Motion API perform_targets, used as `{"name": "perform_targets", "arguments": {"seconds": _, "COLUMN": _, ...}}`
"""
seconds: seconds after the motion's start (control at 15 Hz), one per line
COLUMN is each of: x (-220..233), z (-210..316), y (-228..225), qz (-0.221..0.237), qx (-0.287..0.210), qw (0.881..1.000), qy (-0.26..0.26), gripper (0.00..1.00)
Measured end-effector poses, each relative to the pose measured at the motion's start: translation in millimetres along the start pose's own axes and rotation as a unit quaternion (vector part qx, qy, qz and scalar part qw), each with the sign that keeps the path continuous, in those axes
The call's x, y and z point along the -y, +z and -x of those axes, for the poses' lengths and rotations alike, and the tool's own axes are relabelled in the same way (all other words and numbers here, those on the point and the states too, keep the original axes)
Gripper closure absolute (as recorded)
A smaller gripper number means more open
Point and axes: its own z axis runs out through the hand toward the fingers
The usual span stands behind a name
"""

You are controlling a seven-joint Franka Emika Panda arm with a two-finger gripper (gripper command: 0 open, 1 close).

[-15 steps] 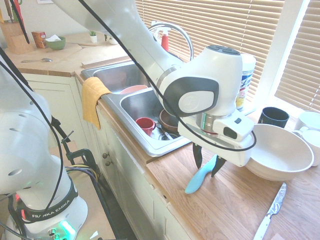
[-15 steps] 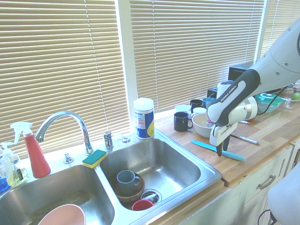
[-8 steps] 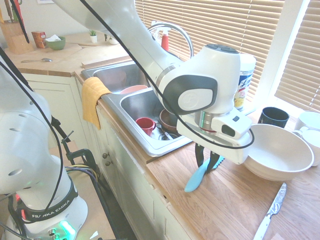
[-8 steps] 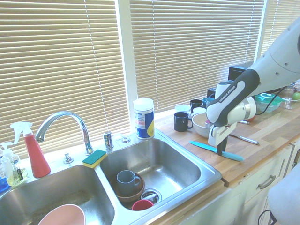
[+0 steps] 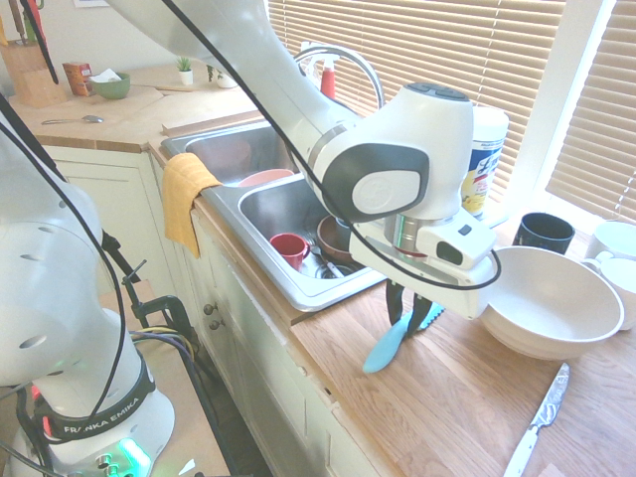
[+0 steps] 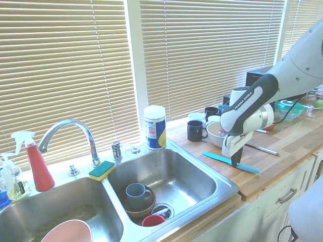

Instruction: Put the knife into the sink

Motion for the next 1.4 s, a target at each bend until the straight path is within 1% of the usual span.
{"name": "perform_targets", "arguments": {"seconds": 0.4, "x": 17.9, "z": 3.5, "y": -80.2, "qz": -0.034, "qx": -0.03, "qw": 0.999, "qy": 0.0, "gripper": 1.0}}
{"name": "perform_targets", "arguments": {"seconds": 0.73, "x": 36.8, "z": 14.4, "y": -116.7, "qz": -0.046, "qx": -0.049, "qw": 0.998, "qy": -0.015, "gripper": 1.0}}
{"name": "perform_targets", "arguments": {"seconds": 0.93, "x": 60.6, "z": 27.7, "y": -130.9, "qz": -0.054, "qx": -0.054, "qw": 0.997, "qy": -0.024, "gripper": 1.0}}
{"name": "perform_targets", "arguments": {"seconds": 1.13, "x": 102.9, "z": 49.4, "y": -136.2, "qz": -0.057, "qx": -0.056, "qw": 0.996, "qy": -0.025, "gripper": 1.0}}
{"name": "perform_targets", "arguments": {"seconds": 1.27, "x": 131.6, "z": 64.8, "y": -131.8, "qz": -0.053, "qx": -0.062, "qw": 0.997, "qy": -0.016, "gripper": 1.0}}
{"name": "perform_targets", "arguments": {"seconds": 1.4, "x": 156.6, "z": 75.2, "y": -115.4, "qz": -0.053, "qx": -0.072, "qw": 0.996, "qy": 0.0, "gripper": 1.0}}
